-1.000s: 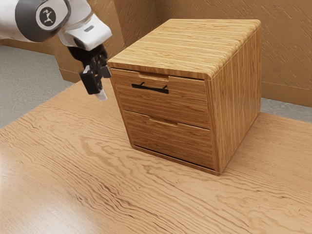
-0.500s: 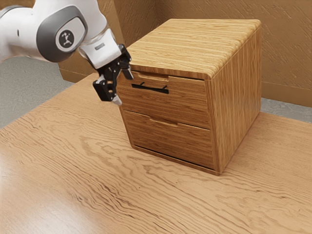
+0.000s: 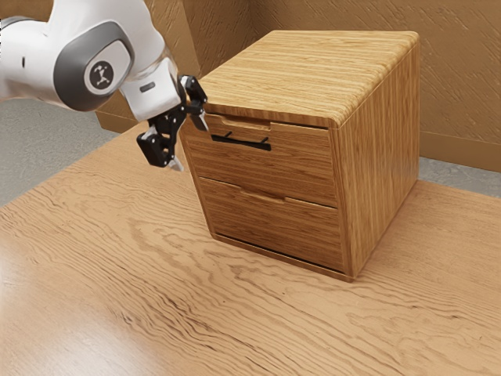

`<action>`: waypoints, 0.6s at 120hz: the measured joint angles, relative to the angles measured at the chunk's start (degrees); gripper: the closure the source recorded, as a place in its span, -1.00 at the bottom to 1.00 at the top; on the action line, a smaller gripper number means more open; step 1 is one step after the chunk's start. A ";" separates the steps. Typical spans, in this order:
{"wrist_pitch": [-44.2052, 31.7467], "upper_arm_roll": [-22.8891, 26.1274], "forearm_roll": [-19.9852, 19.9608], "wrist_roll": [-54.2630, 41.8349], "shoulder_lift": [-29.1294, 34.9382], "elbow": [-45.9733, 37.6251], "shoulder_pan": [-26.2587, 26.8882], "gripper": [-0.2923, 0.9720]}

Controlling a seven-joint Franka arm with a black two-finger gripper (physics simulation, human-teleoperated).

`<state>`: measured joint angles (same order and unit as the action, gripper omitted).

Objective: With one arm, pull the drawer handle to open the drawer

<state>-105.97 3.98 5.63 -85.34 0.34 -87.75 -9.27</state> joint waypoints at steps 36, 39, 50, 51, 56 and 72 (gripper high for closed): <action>-0.30 3.25 0.23 -2.44 0.05 -0.20 -3.11 -0.51; -0.28 3.56 0.24 -2.60 0.09 -0.13 -3.36 -0.51; -0.03 4.27 0.24 -3.10 0.61 -0.02 -3.77 -0.51; 0.03 4.32 0.25 -3.14 0.71 -0.01 -3.78 -0.51; 0.41 4.54 0.25 -3.32 1.43 -0.01 -3.64 -0.51; 2.44 4.66 0.25 -3.81 4.23 -0.55 2.42 -0.51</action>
<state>-103.53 8.65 5.89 -89.15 4.58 -88.30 -6.84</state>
